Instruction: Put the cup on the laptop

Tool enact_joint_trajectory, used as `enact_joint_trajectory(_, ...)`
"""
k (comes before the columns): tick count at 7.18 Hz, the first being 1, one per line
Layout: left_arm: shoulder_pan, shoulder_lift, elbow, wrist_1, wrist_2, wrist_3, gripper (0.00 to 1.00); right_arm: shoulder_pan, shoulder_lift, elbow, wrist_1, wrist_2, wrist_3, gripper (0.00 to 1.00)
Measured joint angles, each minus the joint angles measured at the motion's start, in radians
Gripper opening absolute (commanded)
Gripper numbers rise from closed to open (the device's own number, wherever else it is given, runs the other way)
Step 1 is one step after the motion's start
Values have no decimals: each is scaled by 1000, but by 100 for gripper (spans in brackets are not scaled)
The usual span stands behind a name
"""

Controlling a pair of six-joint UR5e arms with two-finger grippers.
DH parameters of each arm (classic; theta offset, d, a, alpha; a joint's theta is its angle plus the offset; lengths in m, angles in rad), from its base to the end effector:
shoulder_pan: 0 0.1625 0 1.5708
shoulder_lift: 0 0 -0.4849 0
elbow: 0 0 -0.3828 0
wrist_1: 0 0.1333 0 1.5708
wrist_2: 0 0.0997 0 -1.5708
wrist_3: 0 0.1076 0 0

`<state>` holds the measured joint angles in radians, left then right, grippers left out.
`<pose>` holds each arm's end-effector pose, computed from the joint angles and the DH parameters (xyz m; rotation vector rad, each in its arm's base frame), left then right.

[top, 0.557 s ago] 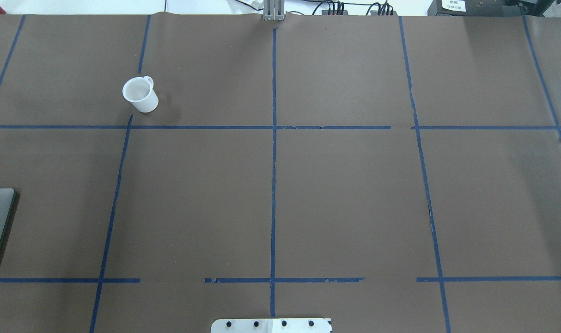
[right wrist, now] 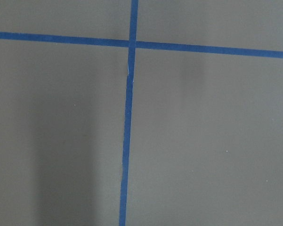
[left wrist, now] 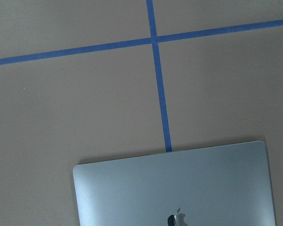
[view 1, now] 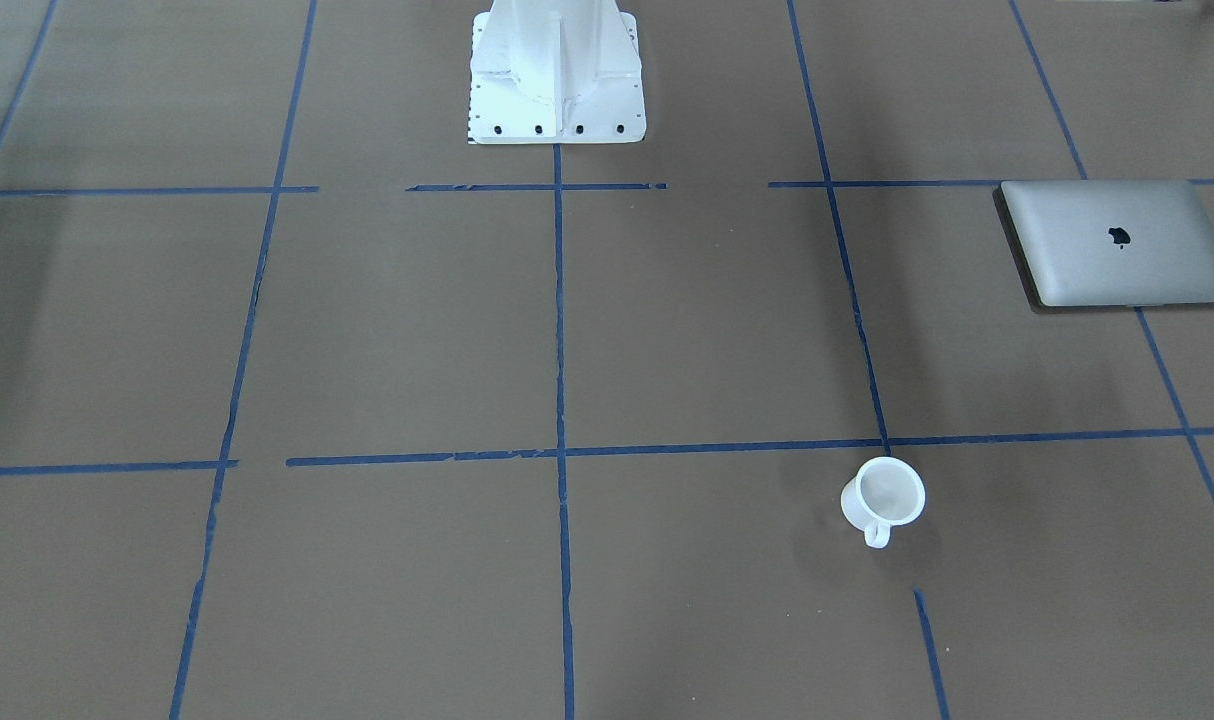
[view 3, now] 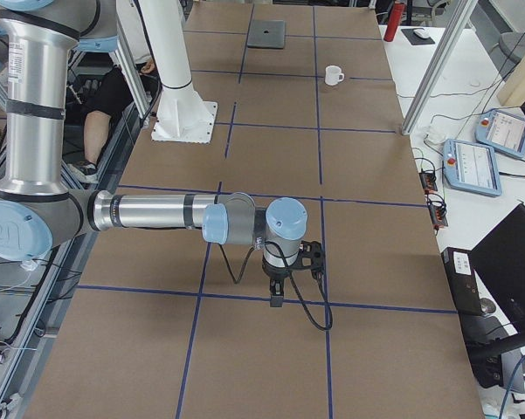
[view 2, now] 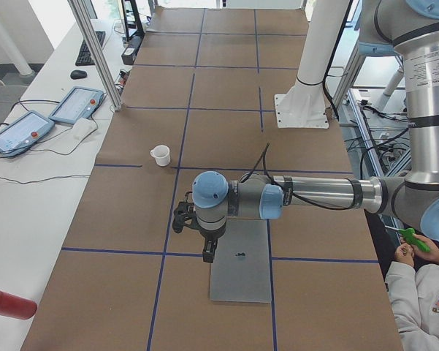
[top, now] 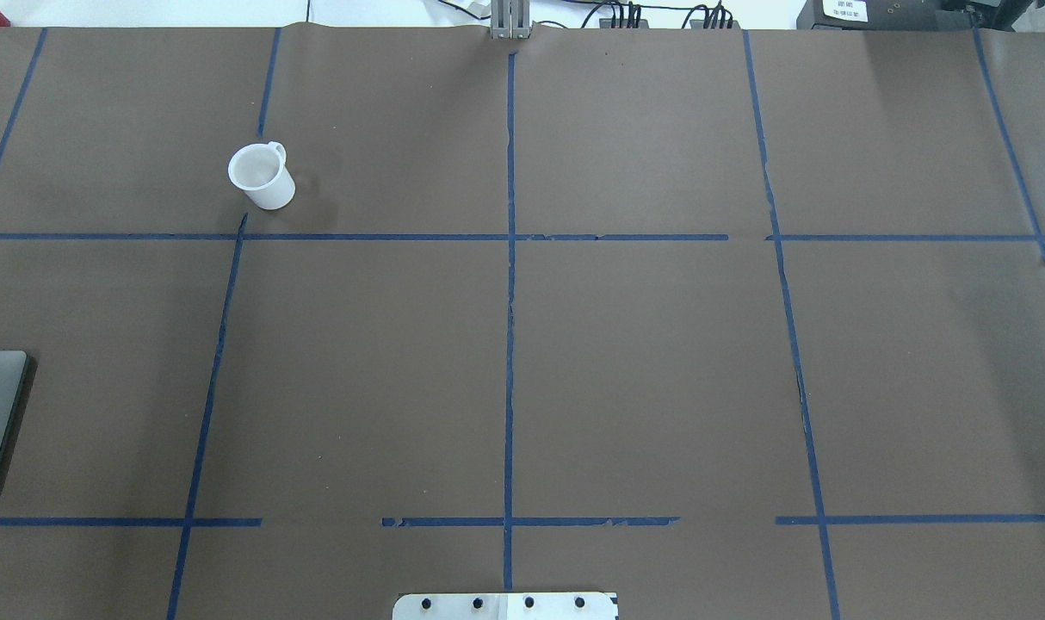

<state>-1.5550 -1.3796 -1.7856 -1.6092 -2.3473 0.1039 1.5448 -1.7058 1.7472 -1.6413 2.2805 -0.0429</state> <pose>-0.0517 -0.3957 0.7000 0.0931 0.7735 0.1377 0.0524 -0.4160 0.7116 -0.0219 -0.7100 -0.0557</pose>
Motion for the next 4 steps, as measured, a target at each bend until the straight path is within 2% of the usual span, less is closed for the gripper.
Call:
enact_joint_trajectory(2, 6, -31, -3, -130, 4, -35, 100, 0, 0, 0, 0, 0, 0, 100)
enact_joint_trajectory(4, 73, -125, 8, -170, 7, -136, 100, 0, 0, 0, 0, 0, 0, 100)
